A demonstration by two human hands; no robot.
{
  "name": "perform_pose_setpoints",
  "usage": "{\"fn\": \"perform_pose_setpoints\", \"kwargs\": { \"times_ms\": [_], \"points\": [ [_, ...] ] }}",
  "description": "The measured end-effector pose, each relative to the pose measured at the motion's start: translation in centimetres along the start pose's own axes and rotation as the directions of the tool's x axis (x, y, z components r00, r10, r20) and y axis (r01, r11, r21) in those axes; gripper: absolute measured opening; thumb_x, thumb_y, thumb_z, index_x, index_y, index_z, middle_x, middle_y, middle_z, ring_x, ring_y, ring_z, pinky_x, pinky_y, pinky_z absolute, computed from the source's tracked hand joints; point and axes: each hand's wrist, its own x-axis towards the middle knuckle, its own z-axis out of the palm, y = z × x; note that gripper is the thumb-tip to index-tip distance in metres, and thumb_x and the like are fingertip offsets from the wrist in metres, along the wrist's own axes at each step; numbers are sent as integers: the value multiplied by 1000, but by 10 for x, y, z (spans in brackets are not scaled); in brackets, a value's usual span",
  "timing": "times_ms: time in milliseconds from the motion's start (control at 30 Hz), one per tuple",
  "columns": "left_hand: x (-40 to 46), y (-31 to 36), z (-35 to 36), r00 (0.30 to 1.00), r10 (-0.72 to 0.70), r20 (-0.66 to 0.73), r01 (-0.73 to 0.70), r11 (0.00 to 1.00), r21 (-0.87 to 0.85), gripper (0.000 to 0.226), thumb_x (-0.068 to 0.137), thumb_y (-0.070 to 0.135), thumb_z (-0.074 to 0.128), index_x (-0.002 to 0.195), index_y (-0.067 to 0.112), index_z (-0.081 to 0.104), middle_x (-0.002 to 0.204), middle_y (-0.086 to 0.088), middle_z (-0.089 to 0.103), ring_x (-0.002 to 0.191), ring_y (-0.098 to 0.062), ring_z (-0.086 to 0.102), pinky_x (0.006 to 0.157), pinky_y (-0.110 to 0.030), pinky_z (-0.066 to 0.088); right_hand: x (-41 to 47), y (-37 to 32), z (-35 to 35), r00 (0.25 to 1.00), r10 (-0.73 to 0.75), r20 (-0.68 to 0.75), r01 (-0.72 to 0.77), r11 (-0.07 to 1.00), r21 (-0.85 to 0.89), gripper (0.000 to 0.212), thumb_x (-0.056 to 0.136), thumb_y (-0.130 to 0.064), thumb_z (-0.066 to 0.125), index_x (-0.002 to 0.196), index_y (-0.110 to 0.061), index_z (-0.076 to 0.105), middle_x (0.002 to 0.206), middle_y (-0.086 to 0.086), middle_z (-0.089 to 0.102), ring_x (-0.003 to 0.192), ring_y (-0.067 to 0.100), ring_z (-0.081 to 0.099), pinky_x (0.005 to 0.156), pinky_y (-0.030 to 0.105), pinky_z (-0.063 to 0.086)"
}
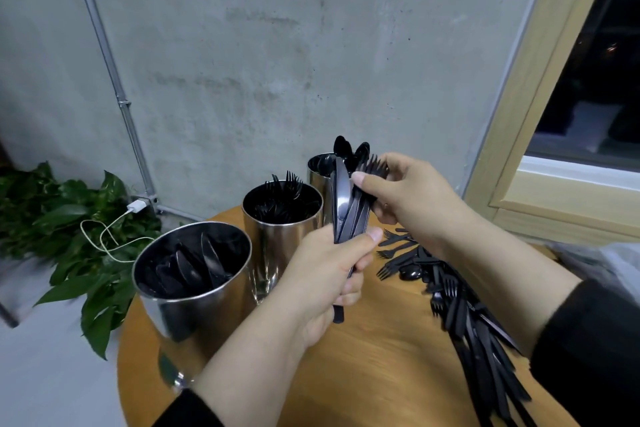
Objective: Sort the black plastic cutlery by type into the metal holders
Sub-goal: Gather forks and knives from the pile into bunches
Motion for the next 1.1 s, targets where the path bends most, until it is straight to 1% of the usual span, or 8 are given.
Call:
{"fn": "perform_pose_setpoints", "kwargs": {
  "times_ms": [133, 267, 367, 433, 600, 867, 967, 1100],
  "points": [
    [-19, 3, 9, 998, 21, -60, -23, 999, -45, 42, 99, 52, 60, 110, 12, 67, 68, 0, 51, 45, -9, 28, 38, -21, 19, -21, -7, -7, 1000, -2, -5, 2, 1000, 29, 15, 97, -16, 66, 99, -1, 66, 62, 4, 59, 51, 13, 49, 50, 23, 41],
    [-32, 11, 10, 991, 76, -108, -79, 997, -20, 46, 108, 49, 44, 108, 8, 64, 70, -8, 62, 41, -13, 33, 38, -22, 19, -36, -17, -9, 996, -47, -78, 49, 998, 29, 10, 98, -16, 64, 95, -6, 65, 64, 6, 59, 53, 16, 50, 53, 28, 42],
    [-39, 22, 3, 964, 167, -209, -151, 984, 91, 42, 110, 41, 41, 100, 7, 64, 74, -14, 70, 48, -23, 57, 38, -28, 43, -38, -30, -11, 979, -105, -174, 124, 987, 104, 9, 99, -13, 63, 96, -5, 62, 73, 6, 62, 52, 11, 52, 51, 23, 44],
    [-41, 33, -7, 921, 243, -305, -213, 969, 127, 43, 111, 36, 43, 87, 5, 62, 73, -14, 71, 59, -25, 67, 53, -31, 57, -35, -44, -13, 953, -155, -259, 194, 972, 132, 7, 99, -13, 62, 97, -6, 62, 80, 8, 63, 52, 9, 53, 51, 22, 45],
    [-50, 68, -45, 879, 306, -366, -298, 951, 82, 35, 109, 40, 47, 85, 15, 54, 53, 8, 35, 44, -10, 26, 39, -22, 22, -7, -66, -2, 867, -326, -377, 333, 942, -49, 6, 99, -15, 60, 95, -11, 60, 71, -2, 63, 54, 12, 54, 53, 28, 44],
    [-62, 74, -85, 939, 245, -243, -261, 965, -34, 31, 106, 41, 53, 90, 14, 51, 58, 4, 24, 46, -9, 17, 36, -18, 17, 63, -24, 74, 922, -311, -229, 186, 877, -442, 15, 98, -27, 61, 96, -13, 58, 84, 6, 63, 80, 29, 59, 68, 35, 45],
    [-63, 71, -95, 946, 228, -232, -241, 970, -29, 30, 107, 38, 53, 91, 12, 53, 58, 3, 25, 47, -10, 16, 36, -18, 17, 74, -2, 91, 966, -240, -98, 138, 795, -591, 23, 98, -27, 62, 116, -12, 63, 104, 9, 68, 97, 28, 60, 74, 29, 39],
    [-57, 67, -107, 949, 220, -226, -229, 973, -13, 29, 106, 35, 55, 91, 11, 55, 57, 3, 26, 46, -9, 16, 35, -19, 17, 77, 22, 99, 984, -123, 126, 176, 675, -717, 62, 96, -39, 66, 148, -12, 46, 144, 14, 54, 136, 30, 47, 106, 33, 38]
  ]
}}
